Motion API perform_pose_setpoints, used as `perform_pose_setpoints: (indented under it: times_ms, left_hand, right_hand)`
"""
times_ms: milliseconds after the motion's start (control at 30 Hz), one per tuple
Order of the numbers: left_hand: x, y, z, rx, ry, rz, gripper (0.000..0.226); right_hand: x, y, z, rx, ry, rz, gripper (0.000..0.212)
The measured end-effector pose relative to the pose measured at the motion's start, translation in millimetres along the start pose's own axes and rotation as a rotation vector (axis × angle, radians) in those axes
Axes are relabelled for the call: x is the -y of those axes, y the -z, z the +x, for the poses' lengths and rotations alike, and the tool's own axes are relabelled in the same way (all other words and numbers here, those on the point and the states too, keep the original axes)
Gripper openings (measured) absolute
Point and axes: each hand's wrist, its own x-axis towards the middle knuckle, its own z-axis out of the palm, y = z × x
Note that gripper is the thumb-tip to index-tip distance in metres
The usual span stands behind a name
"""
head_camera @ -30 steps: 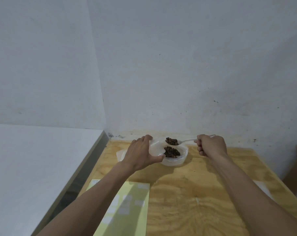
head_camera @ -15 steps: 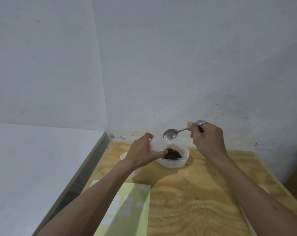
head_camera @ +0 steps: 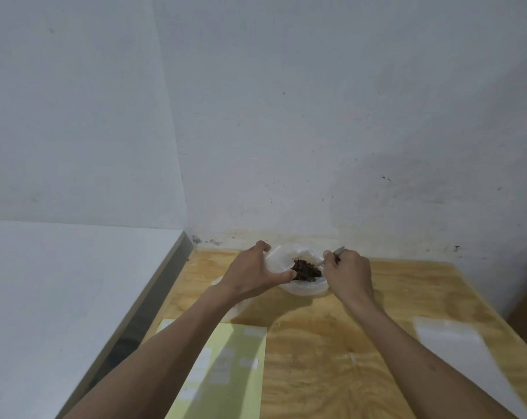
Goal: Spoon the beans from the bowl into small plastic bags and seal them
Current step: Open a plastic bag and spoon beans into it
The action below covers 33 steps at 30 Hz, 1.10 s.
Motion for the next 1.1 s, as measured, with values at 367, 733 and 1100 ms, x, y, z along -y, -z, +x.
perform_pose_setpoints:
  times_ms: [367, 733, 1100]
  left_hand:
    - [7, 6, -2, -0.011, -0.002, -0.009, 0.096]
    - [-21, 12, -4, -0.019, -0.008, -0.128, 0.078]
    - [-24, 11, 1, -0.038, 0.028, -0.131, 0.077]
  right_hand:
    - [-5, 35, 19, -0.028, -0.461, 0.453, 0.022]
    - [34, 74, 10, 0.005, -0.183, 0.480, 0.030]
    - [25, 69, 9, -0.130, -0.020, 0.379, 0.037]
